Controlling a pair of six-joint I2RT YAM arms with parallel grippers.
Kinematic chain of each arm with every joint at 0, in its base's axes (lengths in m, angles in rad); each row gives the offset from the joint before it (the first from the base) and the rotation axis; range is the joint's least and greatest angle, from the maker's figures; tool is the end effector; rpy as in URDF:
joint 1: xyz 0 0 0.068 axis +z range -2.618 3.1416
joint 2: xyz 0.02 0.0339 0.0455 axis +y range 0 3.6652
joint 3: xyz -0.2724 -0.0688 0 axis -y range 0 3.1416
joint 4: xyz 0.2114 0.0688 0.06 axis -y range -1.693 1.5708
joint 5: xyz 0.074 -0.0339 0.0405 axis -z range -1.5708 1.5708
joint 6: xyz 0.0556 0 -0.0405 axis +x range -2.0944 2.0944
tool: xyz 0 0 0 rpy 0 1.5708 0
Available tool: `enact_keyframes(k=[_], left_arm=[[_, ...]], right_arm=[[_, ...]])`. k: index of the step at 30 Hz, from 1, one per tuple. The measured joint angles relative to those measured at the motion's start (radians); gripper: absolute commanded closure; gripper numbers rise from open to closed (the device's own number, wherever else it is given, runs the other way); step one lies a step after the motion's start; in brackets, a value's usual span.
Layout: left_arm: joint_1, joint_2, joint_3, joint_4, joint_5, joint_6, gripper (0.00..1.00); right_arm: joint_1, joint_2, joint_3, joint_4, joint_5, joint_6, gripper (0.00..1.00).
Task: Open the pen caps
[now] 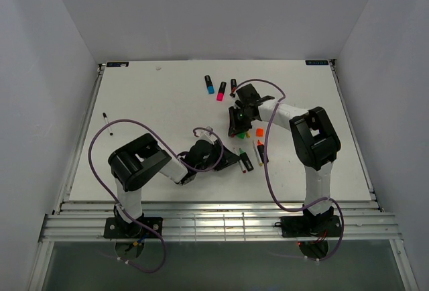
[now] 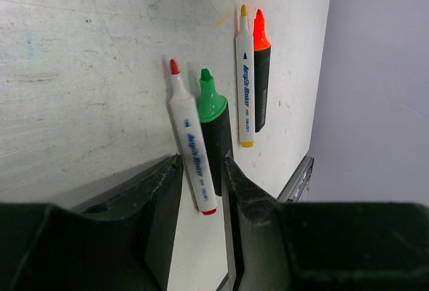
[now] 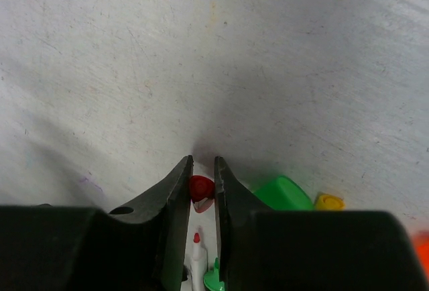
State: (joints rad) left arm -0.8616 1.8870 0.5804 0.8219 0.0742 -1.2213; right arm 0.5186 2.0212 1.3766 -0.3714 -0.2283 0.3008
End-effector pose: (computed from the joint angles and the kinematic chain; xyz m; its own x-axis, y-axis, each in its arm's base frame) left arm 0.2133 -0.2549 0.1237 -0.8551 -0.4423 -0.2705 -0.0113 0.5376 -0.8432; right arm 0.3508 0.2147 0.1707 -0.8788 -0.1693 -0.4461 -0.3413 0.8764 0.3398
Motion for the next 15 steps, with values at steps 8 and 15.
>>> enact_keyframes(k=[8, 15], left_arm=[[0.0, 0.0, -0.01, 0.024, -0.001, -0.008, 0.53], [0.001, -0.05, -0.068, 0.026, -0.021, 0.013, 0.6]], right_arm=[[-0.001, 0.014, 0.026, 0.0, 0.035, 0.0, 0.73], [-0.001, 0.014, 0.033, -0.001, 0.055, -0.004, 0.67]])
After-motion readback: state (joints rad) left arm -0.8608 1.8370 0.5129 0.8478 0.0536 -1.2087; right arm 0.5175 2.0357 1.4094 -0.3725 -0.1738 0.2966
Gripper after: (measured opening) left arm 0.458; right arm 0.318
